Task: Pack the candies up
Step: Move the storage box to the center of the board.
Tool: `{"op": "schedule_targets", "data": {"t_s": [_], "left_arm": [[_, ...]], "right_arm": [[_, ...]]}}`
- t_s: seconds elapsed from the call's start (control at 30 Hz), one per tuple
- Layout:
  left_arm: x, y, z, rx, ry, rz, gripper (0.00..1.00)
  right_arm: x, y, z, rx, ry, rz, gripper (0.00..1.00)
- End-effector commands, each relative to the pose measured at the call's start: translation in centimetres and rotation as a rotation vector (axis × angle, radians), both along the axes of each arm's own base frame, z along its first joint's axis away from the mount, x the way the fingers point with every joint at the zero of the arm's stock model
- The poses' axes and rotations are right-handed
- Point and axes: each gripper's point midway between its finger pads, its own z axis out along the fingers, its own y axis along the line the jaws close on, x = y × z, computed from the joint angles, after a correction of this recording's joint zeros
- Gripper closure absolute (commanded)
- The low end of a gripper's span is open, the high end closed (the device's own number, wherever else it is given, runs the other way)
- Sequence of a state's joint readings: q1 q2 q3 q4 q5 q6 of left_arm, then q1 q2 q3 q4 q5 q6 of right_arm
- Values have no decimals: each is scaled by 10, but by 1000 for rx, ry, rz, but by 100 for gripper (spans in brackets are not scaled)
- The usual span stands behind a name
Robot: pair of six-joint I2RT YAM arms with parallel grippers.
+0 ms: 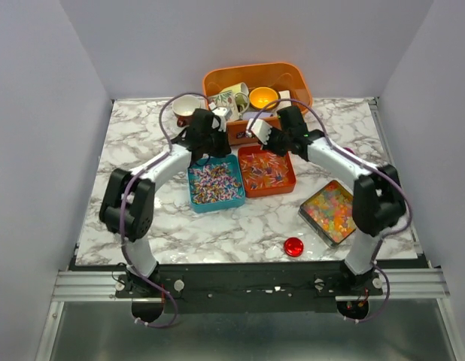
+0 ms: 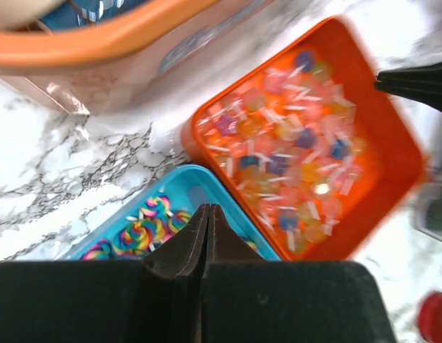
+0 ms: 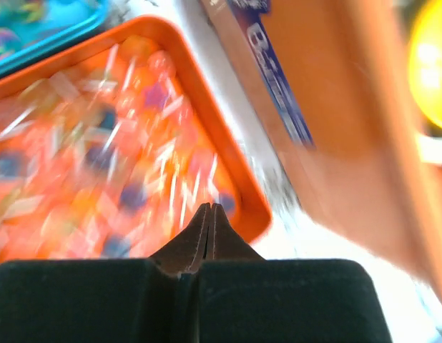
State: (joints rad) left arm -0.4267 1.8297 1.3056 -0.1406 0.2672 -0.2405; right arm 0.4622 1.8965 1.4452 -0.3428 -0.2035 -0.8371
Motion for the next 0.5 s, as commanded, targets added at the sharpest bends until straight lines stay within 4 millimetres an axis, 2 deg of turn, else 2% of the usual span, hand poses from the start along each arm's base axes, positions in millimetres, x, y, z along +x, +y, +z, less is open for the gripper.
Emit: {"op": "schedule_targets", "data": {"t_s": [0.0, 0.03, 0.07, 0.1, 0.13, 0.17, 0.27, 0.3, 0.33, 0.4, 0.47], "left_arm": [[-49, 4, 58, -85, -27, -90, 91], [-54, 6, 57, -82, -18, -90, 91], [-61, 12, 54, -76, -10, -73, 91], [-64, 15, 53, -77, -8, -58, 91], [-66, 18, 51, -79, -4, -45, 91], [-68, 20, 49, -78, -12, -32, 91], [-74, 21, 46, -100, -10, -21, 91], [-75, 22, 44, -96, -11, -20, 90], [-76, 23, 45, -95, -16, -26, 90], [-83, 27, 40, -69, -1, -33, 90], [-93, 34, 33, -28, 15, -61, 90]], "right_arm": [[-50, -44, 64, 29, -66, -52, 99], [-57, -55, 62, 19, -60, -60, 99], [-73, -77, 40, -26, 3, -85, 99], [-81, -88, 46, -42, -12, -88, 99], [-90, -99, 37, -68, 18, -93, 99], [-109, -116, 21, -111, 98, -104, 99], [-139, -140, 8, -142, 179, -112, 99], [-154, -147, -8, -173, 214, -99, 99], [-160, -151, -6, -180, 201, -95, 99], [-177, -163, -24, -228, 229, -80, 99], [-182, -169, -29, -245, 223, -82, 99]]}}
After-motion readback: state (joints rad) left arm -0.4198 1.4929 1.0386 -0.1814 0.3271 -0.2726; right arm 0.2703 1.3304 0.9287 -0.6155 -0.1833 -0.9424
